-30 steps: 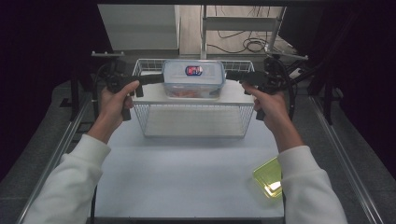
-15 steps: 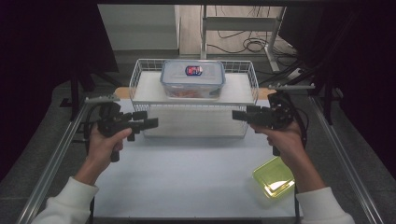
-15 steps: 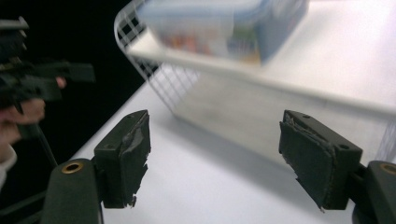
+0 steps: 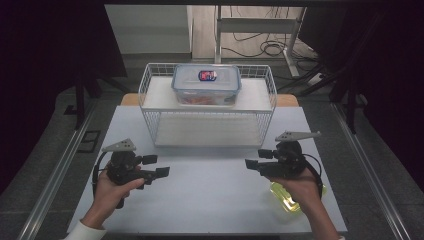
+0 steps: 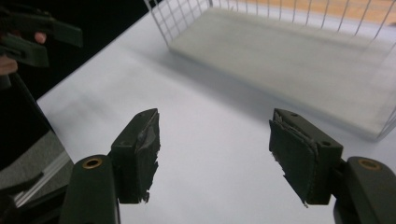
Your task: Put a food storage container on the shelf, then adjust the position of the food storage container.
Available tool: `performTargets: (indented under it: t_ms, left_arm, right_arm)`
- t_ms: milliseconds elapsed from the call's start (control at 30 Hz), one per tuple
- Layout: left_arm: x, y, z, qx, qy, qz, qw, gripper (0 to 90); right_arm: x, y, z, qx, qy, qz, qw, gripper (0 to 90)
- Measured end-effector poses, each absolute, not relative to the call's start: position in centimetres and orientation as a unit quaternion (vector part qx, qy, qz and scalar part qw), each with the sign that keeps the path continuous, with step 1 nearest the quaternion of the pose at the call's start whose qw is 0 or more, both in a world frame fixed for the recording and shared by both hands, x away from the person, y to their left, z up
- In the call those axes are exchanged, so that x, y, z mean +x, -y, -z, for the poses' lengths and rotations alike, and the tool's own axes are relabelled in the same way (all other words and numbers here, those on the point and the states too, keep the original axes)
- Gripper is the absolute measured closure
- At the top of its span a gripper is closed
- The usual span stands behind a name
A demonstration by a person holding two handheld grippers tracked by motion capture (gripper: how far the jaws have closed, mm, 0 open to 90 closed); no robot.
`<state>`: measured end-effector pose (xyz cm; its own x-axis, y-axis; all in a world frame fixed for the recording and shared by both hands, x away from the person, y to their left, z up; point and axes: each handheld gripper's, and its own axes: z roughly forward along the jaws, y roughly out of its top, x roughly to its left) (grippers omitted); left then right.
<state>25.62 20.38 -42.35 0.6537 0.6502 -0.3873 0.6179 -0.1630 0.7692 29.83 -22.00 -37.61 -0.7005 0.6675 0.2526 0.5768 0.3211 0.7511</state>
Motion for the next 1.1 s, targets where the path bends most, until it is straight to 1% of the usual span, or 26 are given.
performTargets:
  t_ms: [33,67,100,200,267,300,667,1100]
  left_arm:
    - [25.5,-20.3,43.0,0.766,-0.421,-0.013,0.485,24.7]
    - [25.5,-20.3,43.0,0.766,-0.421,-0.013,0.485,25.1]
    - [25.5,-20.1,43.4,0.763,-0.429,-0.008,0.484,25.1]
    - [25.5,-19.6,43.7,0.77,-0.433,-0.026,0.467,25.4]
    - [25.5,-19.4,43.9,0.772,-0.43,-0.019,0.467,25.4]
    - [25.6,-19.3,44.1,0.779,-0.428,-0.022,0.457,25.4]
    - [25.8,-19.6,44.6,0.778,-0.436,-0.022,0.452,24.8]
    - [26.0,-20.1,45.4,0.775,-0.444,-0.015,0.45,24.1]
  right_arm:
    - [29.6,21.8,38.6,0.382,-0.816,-0.431,0.045,34.2]
    - [29.6,21.8,38.6,0.382,-0.816,-0.431,0.045,34.2]
    - [29.9,21.5,39.5,0.385,-0.823,-0.417,0.038,34.6]
    - [30.0,21.4,40.0,0.388,-0.825,-0.409,0.039,35.1]
    - [30.1,21.3,40.3,0.389,-0.827,-0.405,0.035,35.2]
    - [30.2,21.2,40.6,0.39,-0.829,-0.399,0.038,35.2]
    - [30.1,21.1,41.1,0.388,-0.835,-0.388,0.042,35.9]
    - [29.8,22.9,41.8,0.397,-0.842,-0.362,0.05,42.4]
